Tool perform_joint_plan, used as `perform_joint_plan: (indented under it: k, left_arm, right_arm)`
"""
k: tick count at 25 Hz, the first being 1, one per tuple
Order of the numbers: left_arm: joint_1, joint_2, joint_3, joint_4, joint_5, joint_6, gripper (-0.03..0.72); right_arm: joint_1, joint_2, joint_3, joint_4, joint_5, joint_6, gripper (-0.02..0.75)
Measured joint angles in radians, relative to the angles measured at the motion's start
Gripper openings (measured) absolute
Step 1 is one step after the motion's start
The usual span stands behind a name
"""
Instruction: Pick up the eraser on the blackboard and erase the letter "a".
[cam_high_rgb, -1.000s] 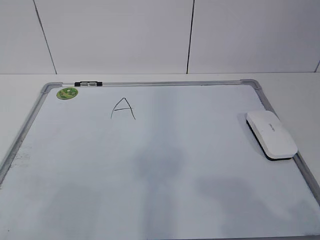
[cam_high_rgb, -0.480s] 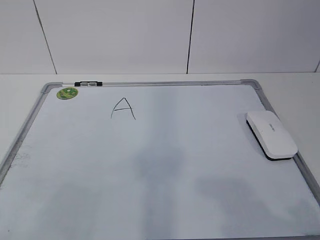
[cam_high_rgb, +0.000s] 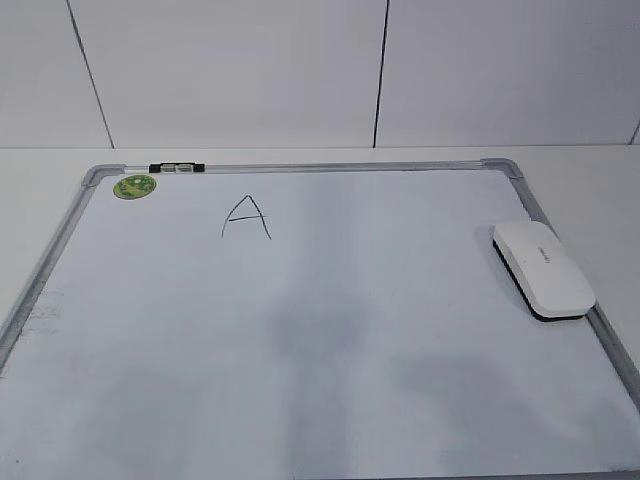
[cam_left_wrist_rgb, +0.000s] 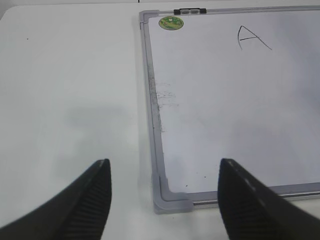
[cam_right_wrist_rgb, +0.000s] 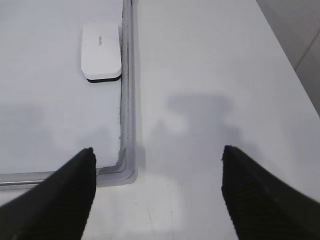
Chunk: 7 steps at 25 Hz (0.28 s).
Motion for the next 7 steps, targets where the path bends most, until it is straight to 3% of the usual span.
perform_joint_plan:
  k: [7]
  left_arm:
    - [0.0, 0.0, 0.0, 0.0, 0.0, -0.001, 0.497]
  right_arm:
    - [0.0, 0.0, 0.0, 0.0, 0.0, 0.0, 0.593]
